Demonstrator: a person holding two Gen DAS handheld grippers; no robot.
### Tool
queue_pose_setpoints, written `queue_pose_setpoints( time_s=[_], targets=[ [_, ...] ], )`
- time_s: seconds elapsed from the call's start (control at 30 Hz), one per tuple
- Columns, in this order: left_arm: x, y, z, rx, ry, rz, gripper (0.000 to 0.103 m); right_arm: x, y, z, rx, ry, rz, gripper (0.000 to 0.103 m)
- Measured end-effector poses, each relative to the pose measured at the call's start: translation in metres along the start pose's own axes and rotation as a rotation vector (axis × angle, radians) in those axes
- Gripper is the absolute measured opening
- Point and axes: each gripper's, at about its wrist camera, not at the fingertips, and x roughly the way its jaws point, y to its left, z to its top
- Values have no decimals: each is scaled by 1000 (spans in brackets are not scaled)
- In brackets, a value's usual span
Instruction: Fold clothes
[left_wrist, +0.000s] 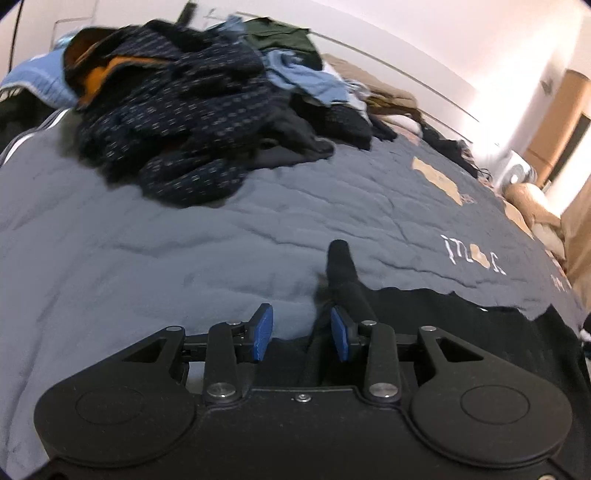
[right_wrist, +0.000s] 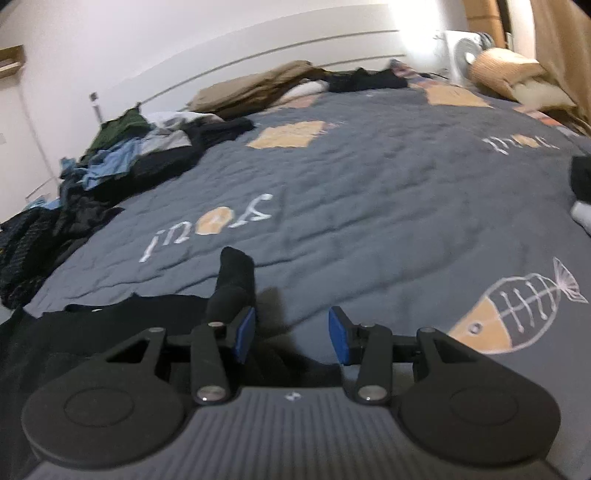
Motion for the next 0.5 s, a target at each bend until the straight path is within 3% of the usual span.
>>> queue_pose_setpoints(
  time_s=[0.2, 0.33, 0.5],
  targets=[
    [0, -19, -9, 117, -20, -11, 34, 1, 13, -3, -57, 21, 48, 43],
    [-2, -41, -16, 256, -35, -38, 34, 0, 24, -4, -102, 20, 104, 43],
    [8, -66, -26, 386, -14, -2, 34, 5, 39, -9, -168, 51, 122, 43]
  ],
)
